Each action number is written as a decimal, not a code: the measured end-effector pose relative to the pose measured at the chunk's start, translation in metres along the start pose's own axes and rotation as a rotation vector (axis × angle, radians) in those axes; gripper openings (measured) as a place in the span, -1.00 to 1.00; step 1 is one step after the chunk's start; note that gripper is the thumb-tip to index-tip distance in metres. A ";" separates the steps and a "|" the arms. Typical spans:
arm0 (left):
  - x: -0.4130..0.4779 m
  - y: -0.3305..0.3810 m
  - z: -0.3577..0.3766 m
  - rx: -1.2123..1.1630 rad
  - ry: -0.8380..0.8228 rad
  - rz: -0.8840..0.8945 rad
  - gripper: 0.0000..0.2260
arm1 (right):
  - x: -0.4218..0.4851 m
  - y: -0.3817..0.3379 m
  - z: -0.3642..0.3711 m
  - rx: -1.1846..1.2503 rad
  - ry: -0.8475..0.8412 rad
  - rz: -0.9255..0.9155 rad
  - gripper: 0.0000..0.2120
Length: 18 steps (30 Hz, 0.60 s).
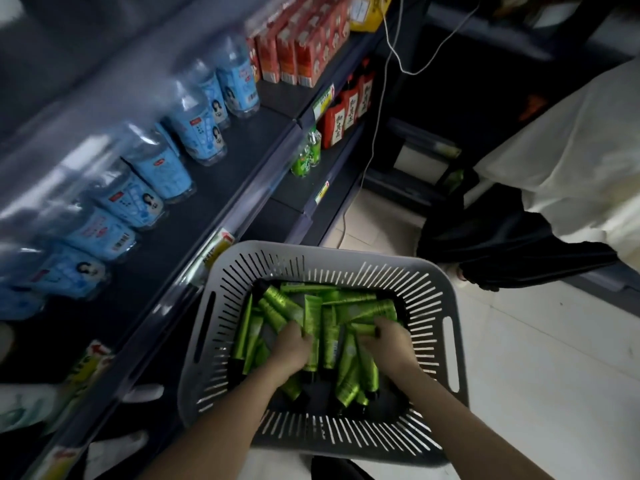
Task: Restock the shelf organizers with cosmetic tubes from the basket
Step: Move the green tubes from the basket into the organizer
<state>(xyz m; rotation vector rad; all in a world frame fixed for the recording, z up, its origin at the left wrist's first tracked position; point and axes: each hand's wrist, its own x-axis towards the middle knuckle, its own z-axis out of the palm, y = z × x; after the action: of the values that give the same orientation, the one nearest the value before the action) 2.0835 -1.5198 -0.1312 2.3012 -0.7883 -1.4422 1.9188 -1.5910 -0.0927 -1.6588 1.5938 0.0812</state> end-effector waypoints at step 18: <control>-0.206 0.059 -0.205 -0.358 0.179 0.450 -0.71 | -0.123 -0.233 -0.087 0.344 0.112 -0.666 -0.80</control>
<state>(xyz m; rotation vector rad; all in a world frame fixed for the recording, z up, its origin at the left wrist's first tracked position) 2.1801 -1.4484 0.1398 1.8073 -0.8455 -1.0602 2.0536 -1.5728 0.1489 -1.8422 0.9854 -0.6006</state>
